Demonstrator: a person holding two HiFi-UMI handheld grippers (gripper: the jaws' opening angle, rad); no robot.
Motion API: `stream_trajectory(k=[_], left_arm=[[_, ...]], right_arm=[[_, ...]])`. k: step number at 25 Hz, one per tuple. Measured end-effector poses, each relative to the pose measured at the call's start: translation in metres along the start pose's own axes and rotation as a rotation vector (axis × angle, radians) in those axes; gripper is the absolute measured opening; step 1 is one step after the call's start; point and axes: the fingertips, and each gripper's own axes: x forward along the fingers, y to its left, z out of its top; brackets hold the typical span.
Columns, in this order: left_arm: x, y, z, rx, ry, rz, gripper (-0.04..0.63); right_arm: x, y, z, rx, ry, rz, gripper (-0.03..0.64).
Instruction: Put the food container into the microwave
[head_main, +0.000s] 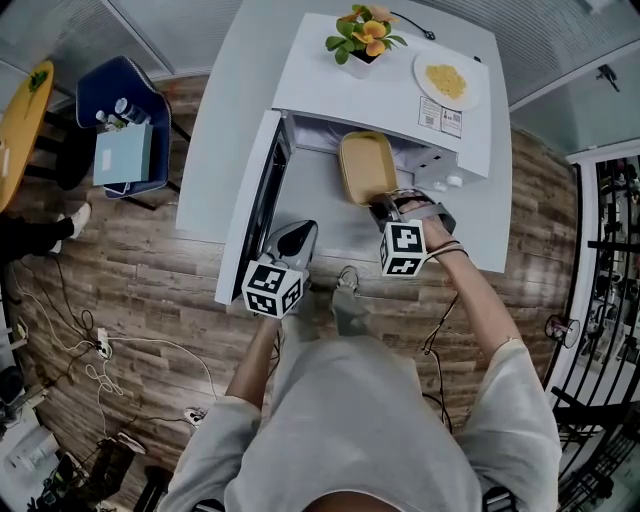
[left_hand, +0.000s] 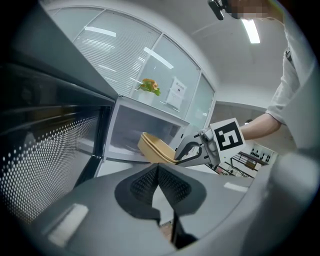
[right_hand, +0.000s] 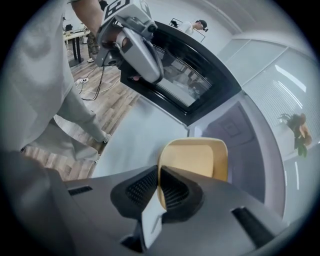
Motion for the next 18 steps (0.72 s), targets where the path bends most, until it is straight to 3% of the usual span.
stream_trajectory(k=[18], left_arm=[[0.002, 0.010, -0.003, -0.017, 0.005, -0.001, 0.011]], right_arm=[[0.030, -0.063, -0.013, 0.045, 0.069, -0.019, 0.026]])
